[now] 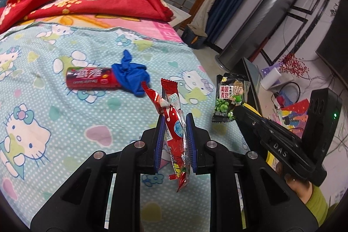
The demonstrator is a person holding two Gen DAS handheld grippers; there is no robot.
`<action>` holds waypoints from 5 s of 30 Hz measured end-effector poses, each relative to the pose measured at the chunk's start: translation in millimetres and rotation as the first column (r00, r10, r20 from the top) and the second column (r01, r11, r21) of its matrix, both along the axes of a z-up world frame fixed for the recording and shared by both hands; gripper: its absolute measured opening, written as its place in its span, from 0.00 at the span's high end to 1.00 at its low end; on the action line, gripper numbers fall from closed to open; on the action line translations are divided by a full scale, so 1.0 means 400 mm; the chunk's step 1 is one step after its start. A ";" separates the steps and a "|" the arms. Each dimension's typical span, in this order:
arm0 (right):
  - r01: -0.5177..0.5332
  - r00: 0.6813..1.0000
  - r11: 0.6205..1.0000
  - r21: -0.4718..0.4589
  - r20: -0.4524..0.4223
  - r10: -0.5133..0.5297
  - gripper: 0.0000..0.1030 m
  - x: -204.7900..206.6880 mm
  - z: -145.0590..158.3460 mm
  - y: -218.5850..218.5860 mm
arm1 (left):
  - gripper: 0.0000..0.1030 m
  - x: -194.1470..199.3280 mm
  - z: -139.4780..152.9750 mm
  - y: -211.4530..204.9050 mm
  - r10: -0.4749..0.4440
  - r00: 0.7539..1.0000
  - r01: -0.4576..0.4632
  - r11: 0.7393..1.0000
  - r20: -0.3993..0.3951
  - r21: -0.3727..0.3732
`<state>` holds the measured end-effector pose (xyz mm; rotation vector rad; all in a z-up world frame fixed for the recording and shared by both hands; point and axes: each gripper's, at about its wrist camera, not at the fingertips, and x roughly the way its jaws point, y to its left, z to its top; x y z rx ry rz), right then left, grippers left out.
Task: Collect trash
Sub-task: 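Carry the red wrapper and green snack bag over the yellow-rimmed bin with both grippers, then open both grippers to drop the wrapper and snack bag into the bin, then move both grippers back toward the red candy tube and blue glove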
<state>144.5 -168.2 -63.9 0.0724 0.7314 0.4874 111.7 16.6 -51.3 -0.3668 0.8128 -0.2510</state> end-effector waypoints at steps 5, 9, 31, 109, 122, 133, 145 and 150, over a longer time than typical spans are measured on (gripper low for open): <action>0.039 0.999 0.999 -0.005 0.008 -0.039 0.93 0.002 0.003 -0.037 | 0.86 -0.004 0.010 -0.037 -0.033 0.999 0.033 0.999 0.017 0.016; 0.068 0.998 0.998 -0.011 0.014 -0.068 0.93 -0.003 0.004 -0.067 | 0.86 -0.005 0.018 -0.067 -0.060 0.998 0.059 0.998 0.030 0.030; 0.210 0.977 0.978 -0.008 0.021 -0.210 0.93 -0.004 0.002 -0.231 | 0.86 -0.008 0.027 -0.217 -0.210 0.976 0.205 0.974 0.053 0.093; 0.594 0.804 0.803 -0.050 -0.015 -0.595 0.42 -0.055 -0.075 -0.666 | 0.11 0.110 -0.054 -0.668 -0.468 0.882 0.455 0.876 0.050 0.160; 0.551 0.834 0.833 -0.050 0.047 -0.549 0.38 -0.061 -0.022 -0.601 | 0.11 0.105 -0.016 -0.566 -0.362 0.928 0.348 0.926 0.091 0.144; 0.464 0.885 0.883 -0.066 0.081 -0.459 0.38 -0.060 0.006 -0.495 | 0.11 0.092 0.012 -0.484 -0.283 0.950 0.264 0.953 0.130 0.147; 0.366 0.927 0.927 -0.081 0.124 -0.355 0.35 -0.068 0.035 -0.369 | 0.11 0.080 0.033 -0.364 -0.176 0.969 0.151 0.977 0.174 0.148; 0.328 0.940 0.941 -0.085 0.133 -0.315 0.34 -0.070 0.045 -0.324 | 0.11 0.077 0.035 -0.316 -0.134 0.975 0.109 0.984 0.176 0.142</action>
